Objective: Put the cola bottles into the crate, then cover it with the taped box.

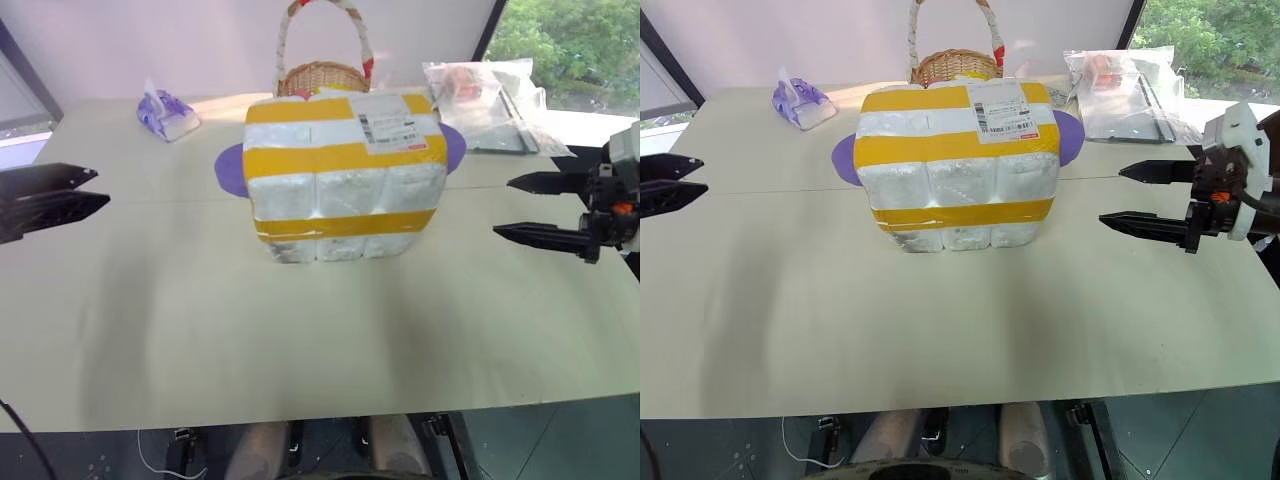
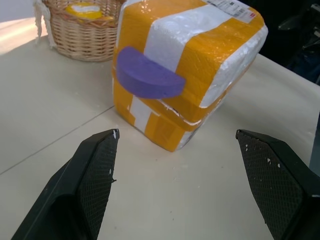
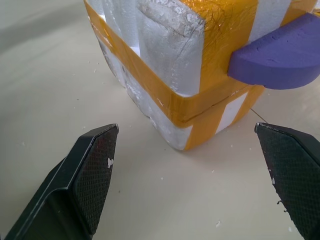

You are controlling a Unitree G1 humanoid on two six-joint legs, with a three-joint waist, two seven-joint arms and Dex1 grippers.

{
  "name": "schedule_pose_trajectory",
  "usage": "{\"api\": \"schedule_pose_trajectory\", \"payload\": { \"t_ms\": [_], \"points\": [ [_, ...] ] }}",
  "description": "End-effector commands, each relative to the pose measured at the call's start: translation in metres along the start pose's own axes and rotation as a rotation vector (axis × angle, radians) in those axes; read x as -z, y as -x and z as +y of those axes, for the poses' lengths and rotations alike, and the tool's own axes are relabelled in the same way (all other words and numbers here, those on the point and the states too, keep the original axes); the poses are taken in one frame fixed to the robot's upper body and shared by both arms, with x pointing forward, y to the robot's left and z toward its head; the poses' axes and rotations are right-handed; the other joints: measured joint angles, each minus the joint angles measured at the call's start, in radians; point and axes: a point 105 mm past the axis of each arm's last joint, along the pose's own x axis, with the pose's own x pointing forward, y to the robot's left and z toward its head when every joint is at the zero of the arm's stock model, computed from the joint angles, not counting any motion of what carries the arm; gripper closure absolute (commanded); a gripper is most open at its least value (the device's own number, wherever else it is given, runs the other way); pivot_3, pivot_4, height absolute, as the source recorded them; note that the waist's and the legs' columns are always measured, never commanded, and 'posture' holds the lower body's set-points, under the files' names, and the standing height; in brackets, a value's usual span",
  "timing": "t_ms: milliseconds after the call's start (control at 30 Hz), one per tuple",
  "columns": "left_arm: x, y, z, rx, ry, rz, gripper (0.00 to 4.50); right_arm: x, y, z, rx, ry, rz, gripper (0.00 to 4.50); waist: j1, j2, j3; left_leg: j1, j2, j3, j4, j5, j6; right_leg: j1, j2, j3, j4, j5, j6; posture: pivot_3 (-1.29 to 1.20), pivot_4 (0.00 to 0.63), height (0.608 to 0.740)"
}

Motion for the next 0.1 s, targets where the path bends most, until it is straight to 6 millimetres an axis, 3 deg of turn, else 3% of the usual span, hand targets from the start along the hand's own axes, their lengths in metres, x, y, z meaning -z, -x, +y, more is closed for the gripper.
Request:
{"api": "schedule_pose_trajectory", "payload": {
  "t_ms": [33, 100],
  "points": [
    [-0.0047, -0.0017, -0.0079, 0.016, -0.074, 0.018, 0.59, -0.0094, 0.0005, 0.0013, -0.001, 0.045, -0.022, 0.00, 0.000, 0.000, 0.000, 0.000, 0.000, 0.000, -0.001, 0.000, 0.000, 0.000, 0.000, 0.000, 0.000, 0.000, 0.000, 0.00, 0.150, 0.740],
    [-0.0017, -0.0031, -0.0094, 0.021, -0.081, 0.031, 0.59, -0.0094, -0.0005, 0.0001, -0.002, 0.045, -0.024, 0.00, 0.000, 0.000, 0.000, -0.001, 0.000, 0.000, -0.002, 0.000, 0.000, -0.002, -0.001, 0.001, 0.000, 0.000, 0.000, 0.00, 0.150, 0.740]
  ]
}}
